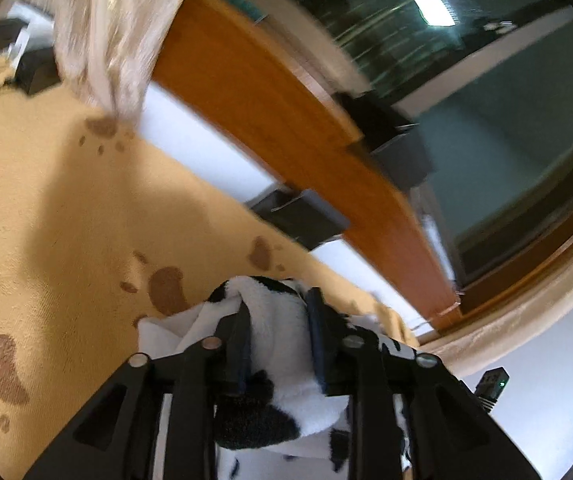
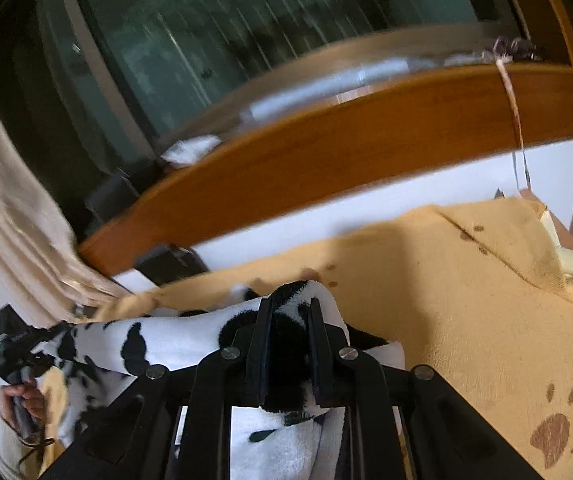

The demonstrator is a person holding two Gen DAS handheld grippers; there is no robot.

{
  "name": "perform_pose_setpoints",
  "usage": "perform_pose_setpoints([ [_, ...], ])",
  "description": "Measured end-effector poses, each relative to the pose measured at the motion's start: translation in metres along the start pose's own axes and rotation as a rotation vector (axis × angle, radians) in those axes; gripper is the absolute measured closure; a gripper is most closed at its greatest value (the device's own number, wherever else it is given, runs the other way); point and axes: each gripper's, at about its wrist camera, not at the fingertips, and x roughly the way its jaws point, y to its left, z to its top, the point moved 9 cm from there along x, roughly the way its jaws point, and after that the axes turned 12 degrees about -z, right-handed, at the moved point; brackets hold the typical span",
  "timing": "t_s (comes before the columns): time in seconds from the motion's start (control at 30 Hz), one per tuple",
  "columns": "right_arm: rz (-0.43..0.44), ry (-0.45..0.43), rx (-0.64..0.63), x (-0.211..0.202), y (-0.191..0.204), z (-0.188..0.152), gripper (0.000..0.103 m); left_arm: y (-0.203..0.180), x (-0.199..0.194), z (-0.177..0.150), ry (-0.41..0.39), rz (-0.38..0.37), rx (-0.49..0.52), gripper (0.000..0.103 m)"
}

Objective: Fold clothes

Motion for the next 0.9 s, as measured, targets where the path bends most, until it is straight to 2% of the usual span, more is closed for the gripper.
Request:
perform_pose_setpoints([
  [0.03,-0.006,0.02,0.007,0.008,-0.001,-0.002,0.086,0.008,0.002,0.0,0.0,0.018,-0.017,0.042],
  [0.1,-0.022,0.049,0.037,0.023,-0.006,-0.006,0.081,0.023,0.005,0.0,0.001,0.053,-0.05,0.015],
  [0.13,-0.025,0.05,0.046,0.025,-0.007,-0.006,0.074,0.027,0.004,0.0,-0.004,0.061,-0.054,0.015],
  [0.17,-0.033,0.036,0.056,0.023,-0.01,-0.004,0.05,0.029,0.0,0.0,-0.01,0.059,-0.053,0.015],
  [0.23,-0.049,0.006,0.076,0.018,-0.017,0.001,0.021,0.031,-0.01,0.0,-0.025,0.059,-0.046,0.015],
  [0.37,-0.099,-0.076,0.076,-0.004,-0.022,0.012,0.021,0.031,-0.037,0.003,-0.075,0.083,-0.016,0.015],
  [0.53,-0.16,-0.167,-0.095,-0.044,-0.001,0.009,0.021,0.027,-0.076,-0.002,-0.114,0.109,0.029,0.015],
  [0.7,-0.165,-0.165,-0.291,-0.06,0.029,-0.016,0.021,0.006,-0.079,-0.031,-0.019,0.124,0.128,0.015],
  [0.9,-0.165,-0.096,-0.486,-0.045,0.061,-0.038,0.021,-0.048,-0.028,-0.056,0.131,0.063,0.308,0.014],
])
